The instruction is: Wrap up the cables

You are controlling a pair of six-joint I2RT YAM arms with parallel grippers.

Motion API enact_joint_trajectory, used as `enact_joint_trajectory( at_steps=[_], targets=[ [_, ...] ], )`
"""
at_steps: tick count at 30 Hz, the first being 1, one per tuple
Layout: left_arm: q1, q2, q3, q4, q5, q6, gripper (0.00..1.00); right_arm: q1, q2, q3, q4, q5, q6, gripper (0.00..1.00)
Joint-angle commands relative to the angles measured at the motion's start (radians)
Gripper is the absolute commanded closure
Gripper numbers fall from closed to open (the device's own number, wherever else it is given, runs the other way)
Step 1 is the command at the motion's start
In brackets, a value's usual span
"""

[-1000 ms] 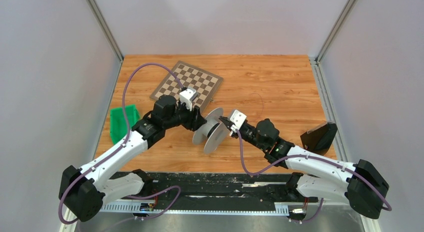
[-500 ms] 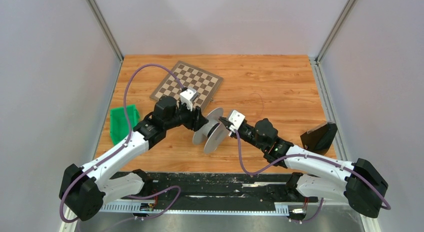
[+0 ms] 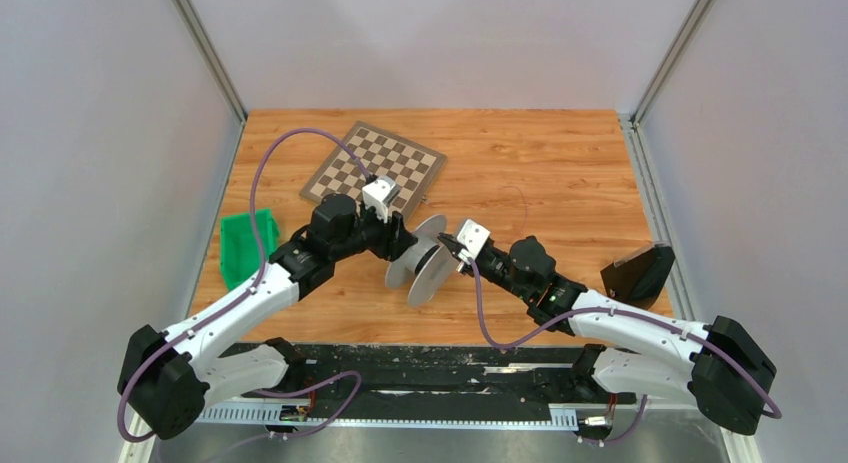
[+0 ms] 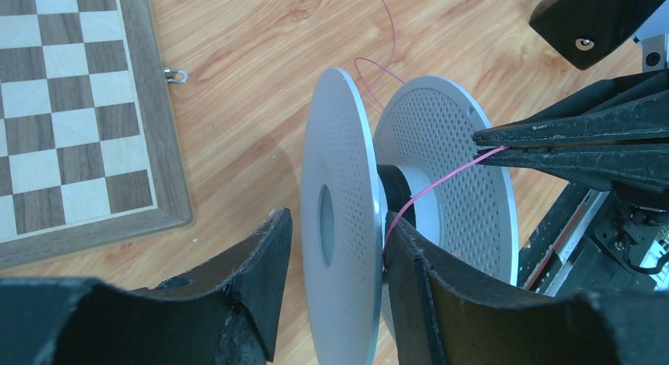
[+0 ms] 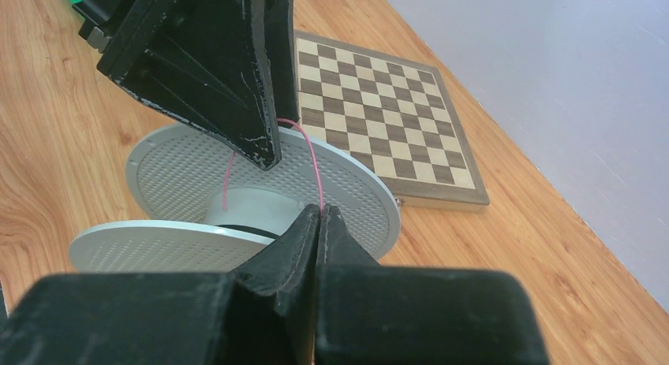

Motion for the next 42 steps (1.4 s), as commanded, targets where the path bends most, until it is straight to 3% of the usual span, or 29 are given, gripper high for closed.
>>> enact_joint_trajectory(
  at_steps=[1,8,17,22,27,42],
  targets=[
    [-0.01,0.008,-0.004,0.038,-0.014,0.011,0.47,0.005,0.005,0.036,-0.022,0.006,0.0,1.0],
    [-0.014,0.005,-0.011,0.027,-0.006,0.014,0.51,0.005,0.02,0.049,-0.045,0.017,0.001,0.99],
    [-0.014,0.002,-0.012,0.023,0.013,0.024,0.82,0.005,0.03,0.046,-0.042,0.021,0.024,0.97],
    [-0.014,0.023,0.009,0.001,0.042,0.022,1.0,0.004,0.036,0.05,-0.046,0.013,0.051,0.86],
    [-0.015,0.03,0.015,-0.029,0.054,0.013,1.0,0.004,0.014,0.047,-0.064,0.02,0.084,0.79],
    [-0.052,0.042,0.004,-0.041,0.008,0.0,0.81,0.004,-0.188,-0.012,-0.116,0.032,0.243,0.62]
  ],
)
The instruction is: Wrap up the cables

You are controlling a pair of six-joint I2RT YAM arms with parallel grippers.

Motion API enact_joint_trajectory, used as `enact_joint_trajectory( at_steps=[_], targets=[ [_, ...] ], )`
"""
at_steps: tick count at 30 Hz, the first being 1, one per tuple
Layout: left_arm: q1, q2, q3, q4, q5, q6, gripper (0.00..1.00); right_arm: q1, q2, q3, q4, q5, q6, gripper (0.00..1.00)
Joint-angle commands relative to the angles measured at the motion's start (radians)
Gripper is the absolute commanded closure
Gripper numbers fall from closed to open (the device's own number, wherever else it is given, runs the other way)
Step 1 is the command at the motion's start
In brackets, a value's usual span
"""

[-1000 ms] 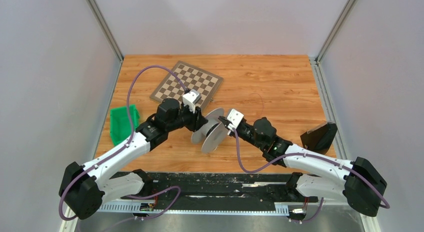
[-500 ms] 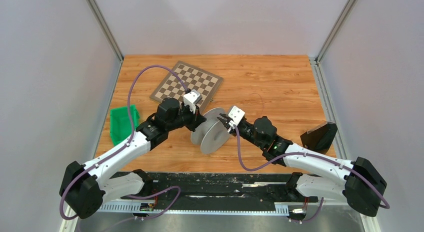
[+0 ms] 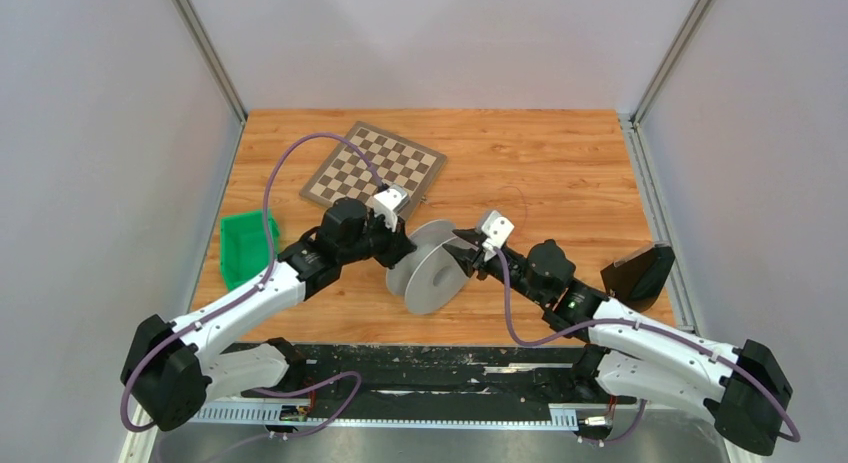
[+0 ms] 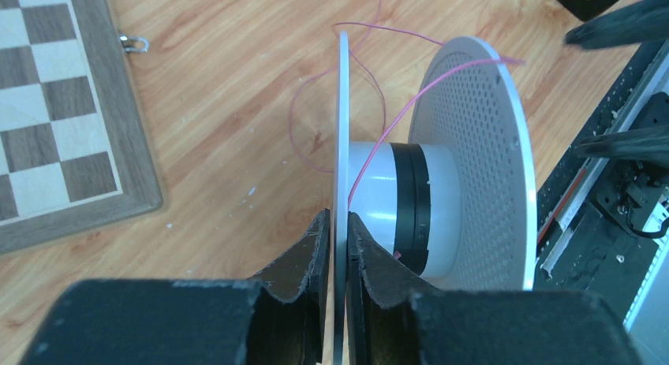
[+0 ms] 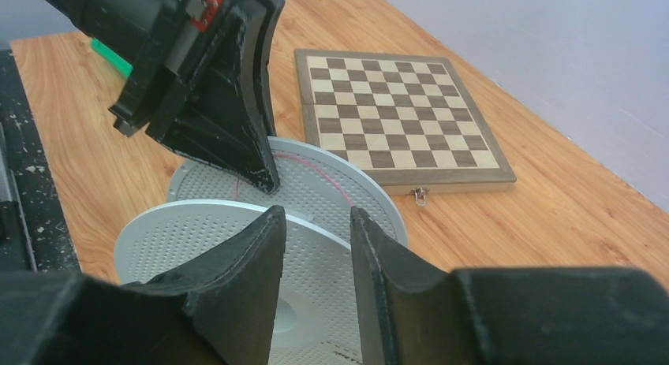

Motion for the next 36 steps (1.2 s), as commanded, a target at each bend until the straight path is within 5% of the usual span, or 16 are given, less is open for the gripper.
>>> enact_joint_trajectory(
  at_steps=[1,4,9,15,24,30,36],
  targets=[
    [-0.017,0.004,0.012,-0.02,-0.008,-0.023,0.8,0.006,-0.066,-0.022,-0.005,0.007,0.06,0.61],
    [-0.026,-0.002,0.016,-0.019,-0.006,-0.031,0.8,0.005,-0.088,-0.034,-0.01,0.046,0.078,0.6],
    [-0.037,-0.002,0.015,-0.024,-0.014,-0.035,1.0,0.005,-0.127,-0.055,-0.027,0.066,0.132,0.59],
    [-0.037,-0.07,0.034,-0.068,-0.07,-0.02,1.0,0.005,-0.223,-0.081,-0.043,0.076,0.184,0.58],
    [-0.037,-0.222,0.245,-0.356,-0.245,0.063,1.0,0.006,-0.433,-0.154,0.06,-0.021,0.181,0.52],
    [-0.038,-0.313,0.377,-0.464,-0.308,0.025,1.0,0.005,-0.41,-0.237,0.191,-0.09,0.134,0.48],
    [-0.037,-0.38,0.488,-0.531,-0.228,-0.019,1.0,0.005,-0.293,-0.293,0.371,-0.18,0.078,0.4]
  ],
)
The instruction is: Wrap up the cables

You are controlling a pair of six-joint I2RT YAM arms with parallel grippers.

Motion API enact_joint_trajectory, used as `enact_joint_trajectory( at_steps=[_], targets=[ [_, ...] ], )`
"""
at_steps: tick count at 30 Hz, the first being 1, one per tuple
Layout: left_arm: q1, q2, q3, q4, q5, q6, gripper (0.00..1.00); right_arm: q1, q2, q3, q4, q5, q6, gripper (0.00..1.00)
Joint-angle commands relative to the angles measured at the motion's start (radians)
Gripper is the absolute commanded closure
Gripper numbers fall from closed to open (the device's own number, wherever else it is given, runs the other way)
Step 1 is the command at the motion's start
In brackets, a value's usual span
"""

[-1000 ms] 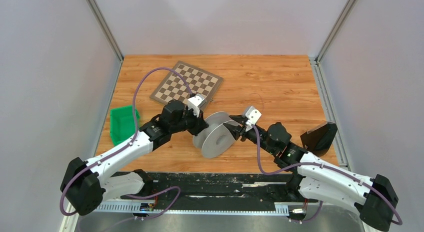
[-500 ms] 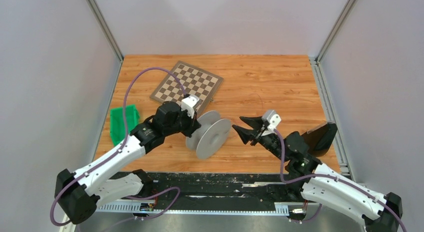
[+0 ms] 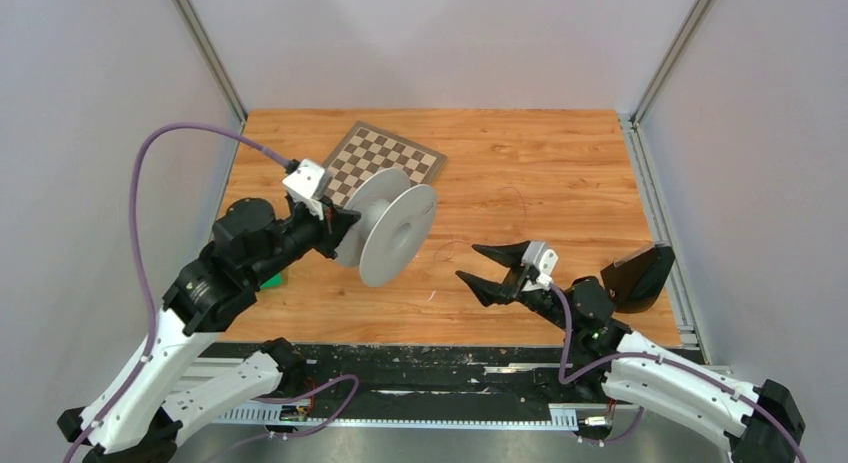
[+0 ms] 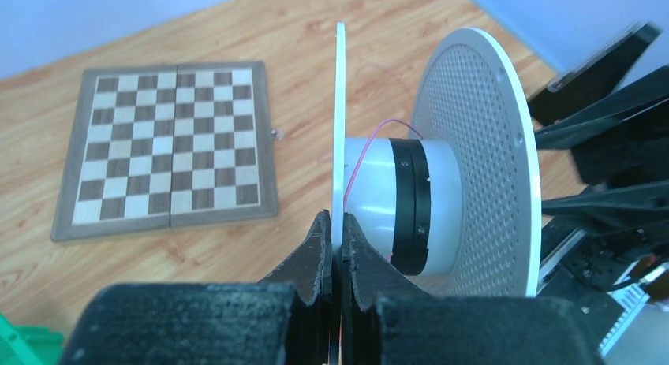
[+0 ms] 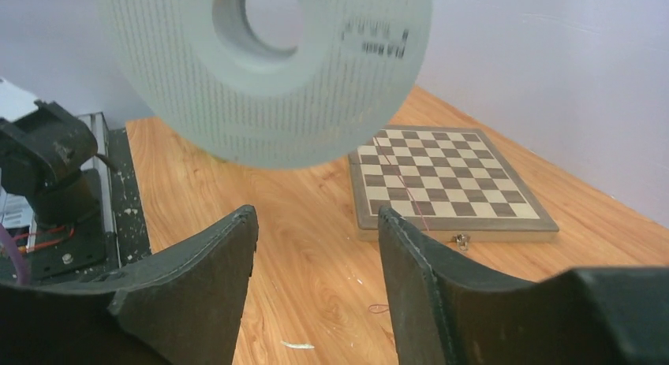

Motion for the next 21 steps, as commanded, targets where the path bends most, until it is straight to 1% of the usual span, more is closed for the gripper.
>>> enact_joint_trajectory(
  at_steps=[1,3,5,9,11,12,14,15,17,21],
  targets=[
    [-0.004,-0.049,0.104,-0.016,0.064,-0.051,1.0,0.005,0.104,-0.029,0.233,-0.09,-0.062,0.38],
    [-0.004,-0.059,0.124,-0.023,0.107,-0.064,1.0,0.005,0.174,-0.018,0.274,-0.104,-0.077,0.32],
    [-0.004,-0.066,0.135,-0.024,0.145,-0.088,1.0,0.005,0.246,0.004,0.305,-0.138,-0.093,0.28],
    [-0.004,-0.08,0.144,-0.018,0.192,-0.123,1.0,0.005,0.395,0.039,0.378,-0.159,-0.108,0.26],
    [-0.004,-0.081,0.149,-0.02,0.199,-0.133,1.0,0.005,0.45,0.049,0.413,-0.126,-0.129,0.28],
    [-0.004,-0.081,0.152,-0.03,0.193,-0.138,1.0,0.007,0.464,0.042,0.452,-0.062,-0.129,0.28],
    [-0.004,-0.076,0.166,-0.052,0.191,-0.148,1.0,0.006,0.477,0.004,0.542,0.008,-0.146,0.27],
    [-0.004,-0.074,0.174,-0.057,0.195,-0.154,1.0,0.006,0.479,0.0,0.56,0.025,-0.155,0.26],
    [-0.004,-0.074,0.178,-0.058,0.213,-0.165,1.0,0.005,0.494,0.021,0.524,0.025,-0.177,0.25],
    [-0.004,-0.077,0.178,-0.034,0.263,-0.191,1.0,0.005,0.582,0.08,0.416,-0.06,-0.205,0.24]
  ],
)
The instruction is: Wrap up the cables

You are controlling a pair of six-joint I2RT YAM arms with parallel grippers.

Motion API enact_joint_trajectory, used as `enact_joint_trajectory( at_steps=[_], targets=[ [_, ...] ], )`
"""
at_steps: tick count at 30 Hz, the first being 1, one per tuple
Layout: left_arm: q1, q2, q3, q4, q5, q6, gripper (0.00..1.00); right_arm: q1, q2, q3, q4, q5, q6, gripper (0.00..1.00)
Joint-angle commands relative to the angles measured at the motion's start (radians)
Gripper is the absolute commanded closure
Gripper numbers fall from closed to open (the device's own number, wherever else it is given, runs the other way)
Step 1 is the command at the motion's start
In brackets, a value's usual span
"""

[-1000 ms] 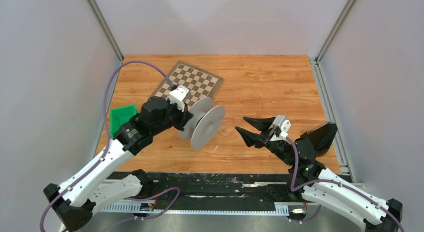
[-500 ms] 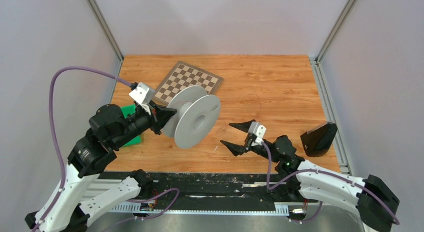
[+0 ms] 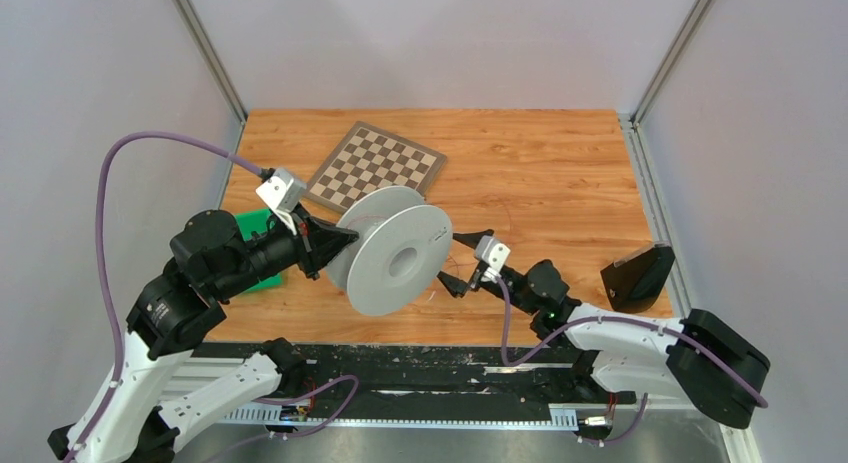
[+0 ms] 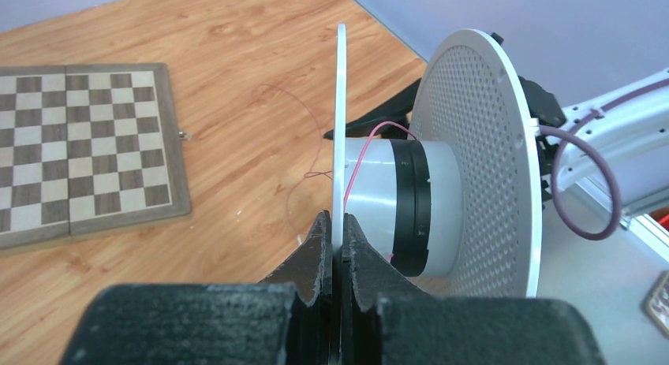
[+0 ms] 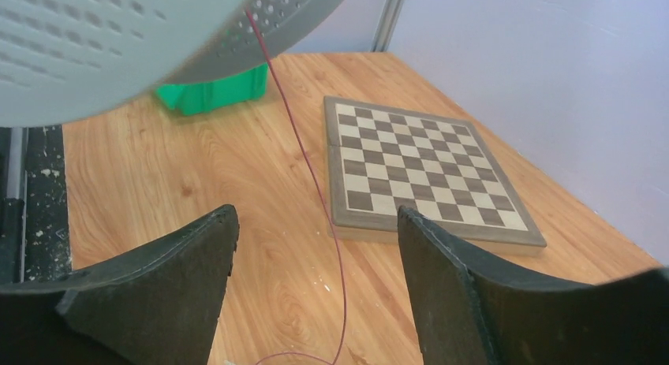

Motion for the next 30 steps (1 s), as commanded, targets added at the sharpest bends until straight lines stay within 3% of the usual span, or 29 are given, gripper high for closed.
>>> enact_joint_trajectory(
  at_steps=[1,5,7,8,12,14,19,23,25,30],
  targets=[
    [-0.004,-0.01,0.055,0.103,0.073,-0.061,1.0,0.004,0.096,0.067,-0.012,-0.056,-0.038,0.25],
    [-0.004,-0.007,0.056,0.111,0.07,-0.082,1.0,0.005,0.172,0.065,0.028,-0.045,0.009,0.27],
    [-0.004,-0.004,0.055,0.111,0.076,-0.084,1.0,0.004,0.204,0.069,0.037,0.022,0.031,0.34],
    [-0.005,-0.004,0.055,0.112,0.088,-0.082,1.0,0.004,0.219,0.069,0.038,0.062,0.038,0.41],
    [-0.004,-0.013,0.065,0.087,0.104,-0.058,1.0,-0.002,0.245,0.05,0.063,0.277,0.082,0.89],
    [-0.004,-0.021,0.079,0.046,0.089,-0.023,1.0,-0.024,0.212,0.048,0.005,0.348,0.125,0.99],
    [-0.004,-0.003,0.132,-0.09,0.04,0.089,1.0,-0.106,0.029,0.012,-0.134,0.43,0.258,1.0],
    [-0.004,0.033,0.151,-0.179,-0.01,0.158,1.0,-0.121,-0.108,-0.017,-0.161,0.453,0.268,1.0],
    [-0.004,0.057,0.151,-0.218,-0.084,0.188,1.0,-0.124,-0.144,-0.026,-0.168,0.479,0.267,1.0],
    [-0.004,0.09,0.149,-0.258,-0.118,0.25,1.0,-0.163,-0.181,-0.055,-0.163,0.506,0.246,1.0]
  ],
)
